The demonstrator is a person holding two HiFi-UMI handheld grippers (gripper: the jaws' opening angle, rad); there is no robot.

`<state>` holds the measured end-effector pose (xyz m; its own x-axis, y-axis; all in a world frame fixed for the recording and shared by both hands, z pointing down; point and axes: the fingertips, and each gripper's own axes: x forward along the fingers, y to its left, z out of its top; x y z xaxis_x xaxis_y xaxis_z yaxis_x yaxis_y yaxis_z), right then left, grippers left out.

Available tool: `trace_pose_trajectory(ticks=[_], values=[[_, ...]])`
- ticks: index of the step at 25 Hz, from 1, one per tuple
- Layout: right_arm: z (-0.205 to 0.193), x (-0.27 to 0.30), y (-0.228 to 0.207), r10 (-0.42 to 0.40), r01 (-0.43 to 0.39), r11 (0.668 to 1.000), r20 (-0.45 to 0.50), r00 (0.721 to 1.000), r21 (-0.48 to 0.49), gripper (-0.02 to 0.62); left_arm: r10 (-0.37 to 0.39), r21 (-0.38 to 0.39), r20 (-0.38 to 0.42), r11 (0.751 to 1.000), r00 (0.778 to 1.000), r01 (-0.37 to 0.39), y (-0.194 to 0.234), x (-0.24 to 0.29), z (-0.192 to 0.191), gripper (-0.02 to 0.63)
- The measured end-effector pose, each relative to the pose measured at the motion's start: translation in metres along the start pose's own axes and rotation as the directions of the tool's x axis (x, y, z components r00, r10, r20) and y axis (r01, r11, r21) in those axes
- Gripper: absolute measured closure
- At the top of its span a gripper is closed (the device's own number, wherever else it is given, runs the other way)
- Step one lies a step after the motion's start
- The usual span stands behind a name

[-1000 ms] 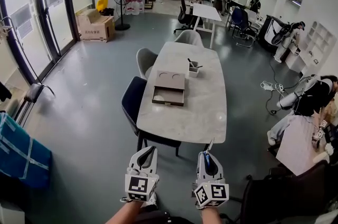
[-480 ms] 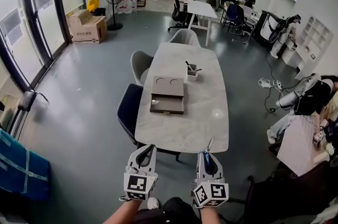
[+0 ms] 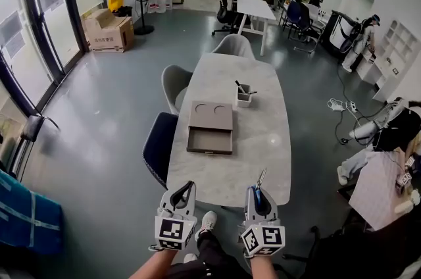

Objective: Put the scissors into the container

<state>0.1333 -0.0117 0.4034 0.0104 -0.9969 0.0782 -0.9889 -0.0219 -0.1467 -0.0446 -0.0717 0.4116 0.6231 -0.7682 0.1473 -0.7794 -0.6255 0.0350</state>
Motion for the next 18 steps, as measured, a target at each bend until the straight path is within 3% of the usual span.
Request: trace_pose_trajectory(ticks=[10,18], values=[[0.020,0.133,-0.033,0.038,-0.038,0.999,-0.005,0.999,-0.013,0.555,0.007,-0.012,-0.004,1.000,1.000,-0.007,0.044,0.119,0.020,0.588],[0.017,0.203,-0.051,0.062,-0.063,0.998,-0.047,0.997,-0.013,0.556,0.017,-0.041,-0.037,0.999,0.999,-0.019,0.066,0.183,0.017,0.588]])
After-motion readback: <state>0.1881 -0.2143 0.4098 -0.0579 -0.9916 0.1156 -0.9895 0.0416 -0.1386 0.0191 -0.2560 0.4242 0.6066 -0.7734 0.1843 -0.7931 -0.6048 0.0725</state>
